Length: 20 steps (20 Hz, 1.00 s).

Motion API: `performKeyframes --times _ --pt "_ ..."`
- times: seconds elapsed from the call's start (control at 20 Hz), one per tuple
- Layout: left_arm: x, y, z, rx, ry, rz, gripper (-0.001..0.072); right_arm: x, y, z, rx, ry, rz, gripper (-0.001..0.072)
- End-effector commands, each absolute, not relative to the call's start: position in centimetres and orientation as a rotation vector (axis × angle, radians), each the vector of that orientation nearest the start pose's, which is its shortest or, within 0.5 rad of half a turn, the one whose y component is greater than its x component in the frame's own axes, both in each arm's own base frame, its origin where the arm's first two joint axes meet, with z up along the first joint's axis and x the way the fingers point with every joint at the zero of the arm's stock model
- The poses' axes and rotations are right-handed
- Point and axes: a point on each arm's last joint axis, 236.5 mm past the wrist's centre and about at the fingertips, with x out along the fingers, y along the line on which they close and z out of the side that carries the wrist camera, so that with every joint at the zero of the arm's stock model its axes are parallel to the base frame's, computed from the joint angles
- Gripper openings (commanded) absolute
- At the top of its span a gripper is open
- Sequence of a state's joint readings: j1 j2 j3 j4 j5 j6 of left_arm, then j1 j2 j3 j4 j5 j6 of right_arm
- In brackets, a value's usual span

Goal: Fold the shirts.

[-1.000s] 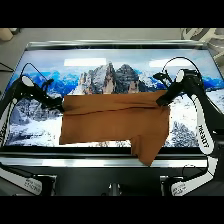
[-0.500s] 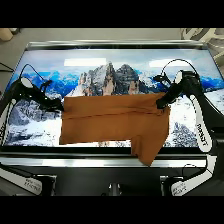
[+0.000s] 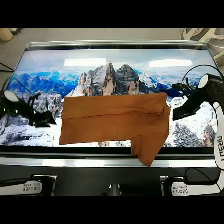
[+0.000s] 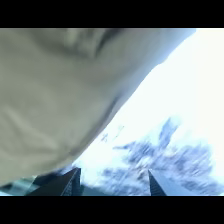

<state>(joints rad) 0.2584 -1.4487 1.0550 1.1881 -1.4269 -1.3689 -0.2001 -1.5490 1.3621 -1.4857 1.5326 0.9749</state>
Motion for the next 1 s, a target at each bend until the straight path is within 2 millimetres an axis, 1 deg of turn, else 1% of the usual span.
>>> performKeyframes --times 0.0,0.05,0.15,0.3,0.4,0.45,0.55,0.6,0.65,0.75,0.8,0.85,0.9,0.95 --pt "22.3 -2.8 -10.0 -0.509 1.728 -0.181 0.0466 31.6 -4.0 -4.4 -0.138 1.623 0.426 0.0435" --pt "21.4 -3.3 -10.8 -0.523 1.721 -0.175 0.0467 31.2 -3.7 -4.5 -0.134 1.622 0.436 0.0434" --pt "21.3 -4.4 -11.3 -0.57 1.694 -0.191 0.0466 30.8 -3.6 -4.5 -0.134 1.632 0.446 0.0434" --pt "23.2 -5.2 -11.0 -0.644 1.62 -0.186 0.0466 30.7 -3.6 -4.5 -0.133 1.635 0.449 0.0435" --pt "23.9 -5.6 -11.0 -0.656 1.592 -0.182 0.0466 30.4 -3.5 -4.5 -0.131 1.642 0.452 0.0437" --pt "24.1 -5.9 -11.0 -0.649 1.589 -0.186 0.0415 29.8 -3.4 -4.5 -0.127 1.653 0.458 0.0446" --pt "24.0 -6.6 -11.1 -0.62 1.594 -0.208 0.0187 27.6 -2.8 -4.8 -0.115 1.679 0.468 0.0454" --pt "24.0 -6.9 -11.1 -0.611 1.597 -0.217 0.0086 26.0 -2.2 -5.2 -0.1 1.691 0.48 0.0504" --pt "23.9 -6.9 -11.0 -0.608 1.599 -0.223 0.0025 24.3 -1.4 -5.7 -0.077 1.703 0.495 0.0507" --pt "23.5 -7.1 -10.9 -0.596 1.609 -0.246 0.0024 21.4 0.7 -7.0 -0.003 1.708 0.537 0.0507" --pt "23.4 -7.2 -10.8 -0.593 1.615 -0.256 0.0024 20.5 1.7 -7.7 0.036 1.709 0.553 0.0507" --pt "23.2 -7.2 -10.8 -0.595 1.622 -0.26 0.0025 20.1 2.3 -8.5 0.063 1.704 0.554 0.0505" --pt "23.1 -7.3 -10.7 -0.596 1.628 -0.264 0.0025 20.4 2.4 -9.2 0.075 1.678 0.538 0.0486" --pt "23.0 -7.3 -10.7 -0.597 1.632 -0.266 0.0025 21.1 2.5 -9.7 0.081 1.647 0.521 0.0484"
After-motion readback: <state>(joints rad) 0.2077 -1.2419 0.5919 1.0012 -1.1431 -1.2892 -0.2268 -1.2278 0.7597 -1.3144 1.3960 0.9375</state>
